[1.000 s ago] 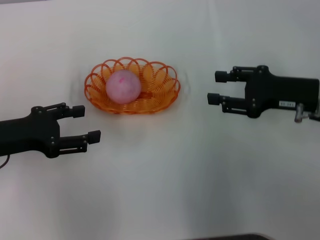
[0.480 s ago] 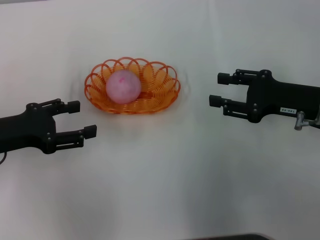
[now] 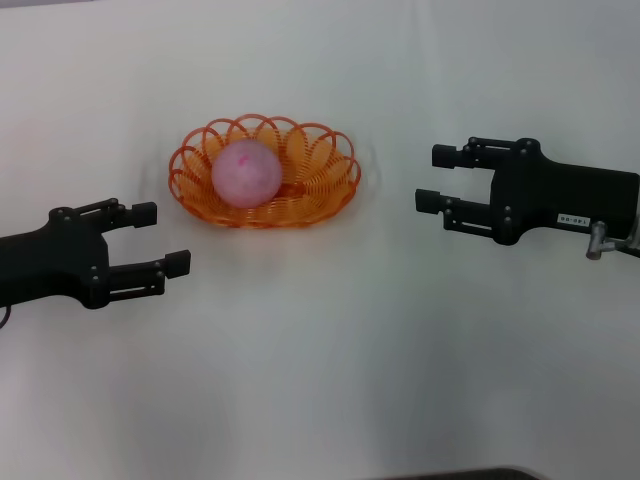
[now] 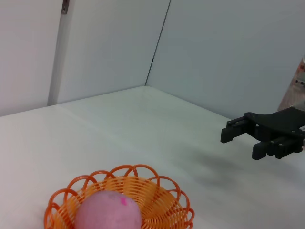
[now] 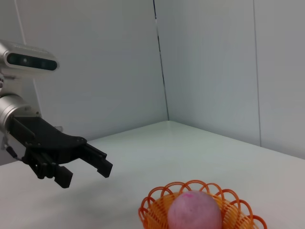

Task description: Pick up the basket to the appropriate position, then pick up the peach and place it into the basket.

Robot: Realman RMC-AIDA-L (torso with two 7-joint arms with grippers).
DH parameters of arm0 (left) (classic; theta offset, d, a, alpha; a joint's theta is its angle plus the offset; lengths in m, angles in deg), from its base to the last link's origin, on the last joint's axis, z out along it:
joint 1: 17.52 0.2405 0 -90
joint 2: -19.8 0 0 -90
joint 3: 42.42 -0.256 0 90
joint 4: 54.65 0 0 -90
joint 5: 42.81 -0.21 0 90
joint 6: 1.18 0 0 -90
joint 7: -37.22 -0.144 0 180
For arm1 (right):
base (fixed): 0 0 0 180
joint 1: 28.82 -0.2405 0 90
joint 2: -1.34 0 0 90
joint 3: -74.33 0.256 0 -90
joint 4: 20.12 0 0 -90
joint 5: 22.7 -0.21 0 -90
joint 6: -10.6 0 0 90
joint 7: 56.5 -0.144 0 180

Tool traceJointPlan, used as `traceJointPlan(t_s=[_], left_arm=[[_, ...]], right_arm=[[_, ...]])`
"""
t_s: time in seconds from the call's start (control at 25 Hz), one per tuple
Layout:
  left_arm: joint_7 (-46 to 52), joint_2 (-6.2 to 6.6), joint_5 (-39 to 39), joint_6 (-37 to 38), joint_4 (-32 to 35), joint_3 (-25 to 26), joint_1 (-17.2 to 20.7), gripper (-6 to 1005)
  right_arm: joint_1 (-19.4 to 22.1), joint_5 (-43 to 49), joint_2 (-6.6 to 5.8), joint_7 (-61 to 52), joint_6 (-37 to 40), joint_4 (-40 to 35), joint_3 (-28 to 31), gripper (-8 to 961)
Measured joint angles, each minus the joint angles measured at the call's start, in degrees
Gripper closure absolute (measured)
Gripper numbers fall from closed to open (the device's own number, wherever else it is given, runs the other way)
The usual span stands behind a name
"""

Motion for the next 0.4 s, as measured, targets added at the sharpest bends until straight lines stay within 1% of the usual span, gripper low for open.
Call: traceJointPlan(t_s=[0.4], left_arm=[[0.00,0.00,-0.04,0.37,0.00,0.00,0.01,173]], right_arm=[[-0.03,0.01,0.03,-0.45,0.11,0.70,-0.40,327]])
